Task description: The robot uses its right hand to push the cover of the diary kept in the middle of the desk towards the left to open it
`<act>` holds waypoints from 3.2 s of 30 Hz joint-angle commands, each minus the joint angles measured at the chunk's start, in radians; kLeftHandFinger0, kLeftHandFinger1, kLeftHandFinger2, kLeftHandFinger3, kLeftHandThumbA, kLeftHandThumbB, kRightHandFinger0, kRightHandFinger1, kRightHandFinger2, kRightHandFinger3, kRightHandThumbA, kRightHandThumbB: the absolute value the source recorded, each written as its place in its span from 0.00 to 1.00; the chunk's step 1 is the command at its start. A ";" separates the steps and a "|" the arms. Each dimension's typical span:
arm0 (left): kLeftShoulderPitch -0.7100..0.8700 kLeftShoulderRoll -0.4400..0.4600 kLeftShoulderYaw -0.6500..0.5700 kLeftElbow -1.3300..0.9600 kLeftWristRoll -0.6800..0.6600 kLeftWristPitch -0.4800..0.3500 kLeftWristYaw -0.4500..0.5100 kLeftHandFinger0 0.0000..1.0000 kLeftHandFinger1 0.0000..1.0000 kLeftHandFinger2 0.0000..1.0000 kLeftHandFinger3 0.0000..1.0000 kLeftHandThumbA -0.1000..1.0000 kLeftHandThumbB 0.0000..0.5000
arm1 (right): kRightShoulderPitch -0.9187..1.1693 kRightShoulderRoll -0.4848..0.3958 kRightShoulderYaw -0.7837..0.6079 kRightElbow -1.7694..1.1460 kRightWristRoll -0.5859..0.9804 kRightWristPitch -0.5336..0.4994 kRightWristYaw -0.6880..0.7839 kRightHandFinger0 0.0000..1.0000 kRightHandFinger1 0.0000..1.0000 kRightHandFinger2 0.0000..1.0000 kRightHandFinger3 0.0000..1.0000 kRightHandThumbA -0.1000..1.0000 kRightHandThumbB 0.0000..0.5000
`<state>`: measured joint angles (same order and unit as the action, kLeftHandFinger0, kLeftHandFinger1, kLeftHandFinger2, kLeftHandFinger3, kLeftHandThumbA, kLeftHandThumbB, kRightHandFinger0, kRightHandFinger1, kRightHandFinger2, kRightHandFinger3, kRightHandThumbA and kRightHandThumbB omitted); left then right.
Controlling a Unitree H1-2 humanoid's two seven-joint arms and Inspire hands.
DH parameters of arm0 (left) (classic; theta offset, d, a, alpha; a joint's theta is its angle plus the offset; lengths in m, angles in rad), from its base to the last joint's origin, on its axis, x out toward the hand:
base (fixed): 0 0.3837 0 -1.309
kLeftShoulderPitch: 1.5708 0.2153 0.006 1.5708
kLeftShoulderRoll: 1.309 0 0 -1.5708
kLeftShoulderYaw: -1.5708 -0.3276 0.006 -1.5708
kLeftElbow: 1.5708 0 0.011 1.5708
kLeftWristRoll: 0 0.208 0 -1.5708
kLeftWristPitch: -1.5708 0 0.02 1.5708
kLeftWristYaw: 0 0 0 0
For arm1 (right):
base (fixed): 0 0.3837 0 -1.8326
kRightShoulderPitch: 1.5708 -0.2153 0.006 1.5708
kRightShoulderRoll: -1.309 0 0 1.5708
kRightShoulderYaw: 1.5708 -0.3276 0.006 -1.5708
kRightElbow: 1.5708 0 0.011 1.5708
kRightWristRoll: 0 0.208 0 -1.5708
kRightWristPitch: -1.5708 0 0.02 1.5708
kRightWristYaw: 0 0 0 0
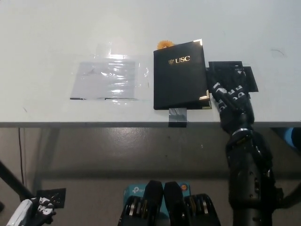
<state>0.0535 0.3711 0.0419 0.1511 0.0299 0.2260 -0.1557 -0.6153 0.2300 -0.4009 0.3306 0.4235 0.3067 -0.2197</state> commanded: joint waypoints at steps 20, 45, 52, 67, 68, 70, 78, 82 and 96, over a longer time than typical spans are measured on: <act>0.001 0.003 -0.021 -0.034 0.001 0.012 -0.018 0.58 0.64 0.31 0.41 0.48 1.00 | -0.070 0.150 0.071 0.120 0.072 -0.101 -0.014 0.85 0.82 0.79 0.89 0.90 0.27; 0.012 0.004 -0.031 -0.037 0.003 0.043 -0.028 0.57 0.64 0.31 0.39 0.47 1.00 | -0.205 0.105 0.273 0.068 -0.059 -0.074 -0.051 0.79 0.76 0.70 0.77 0.87 0.39; -0.004 0.008 -0.043 -0.046 0.008 0.055 -0.035 0.58 0.64 0.33 0.40 0.46 1.00 | -0.139 0.093 0.314 0.080 -0.084 -0.080 -0.018 0.80 0.78 0.72 0.80 0.88 0.31; -0.040 0.010 -0.075 -0.051 0.024 0.056 -0.054 0.51 0.60 0.27 0.34 0.46 1.00 | -0.124 0.050 0.316 0.332 -0.153 -0.156 -0.019 0.93 0.86 0.74 0.80 0.85 0.31; -0.036 0.009 -0.076 -0.059 0.026 0.067 -0.052 0.53 0.60 0.27 0.34 0.46 1.00 | -0.153 0.047 0.341 0.354 -0.185 -0.152 -0.023 0.89 0.82 0.72 0.80 0.86 0.32; -0.038 0.008 -0.077 -0.056 0.023 0.073 -0.056 0.52 0.60 0.25 0.33 0.45 1.00 | -0.179 0.042 0.365 0.364 -0.207 -0.153 -0.017 0.90 0.83 0.72 0.81 0.87 0.31; -0.073 0.041 -0.120 -0.078 0.062 0.090 -0.084 0.58 0.65 0.32 0.39 0.48 1.00 | -0.400 0.000 0.467 0.460 -0.316 -0.154 -0.013 0.84 0.79 0.59 0.74 0.88 0.42; -0.100 0.037 -0.127 -0.055 0.051 0.084 -0.097 0.58 0.65 0.31 0.42 0.49 1.00 | -0.508 -0.049 0.602 0.529 -0.448 -0.124 -0.003 0.84 0.77 0.67 0.74 0.97 0.48; -0.118 0.045 -0.148 -0.065 0.066 0.085 -0.098 0.55 0.64 0.31 0.42 0.48 1.00 | -0.491 -0.174 1.002 0.492 -0.729 -0.021 0.085 0.00 0.00 0.00 0.19 1.00 0.59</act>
<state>-0.0482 0.3764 -0.1085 0.1124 0.0767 0.3059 -0.2360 -1.0934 0.0927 0.5371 0.8727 -0.1521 0.2451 -0.1830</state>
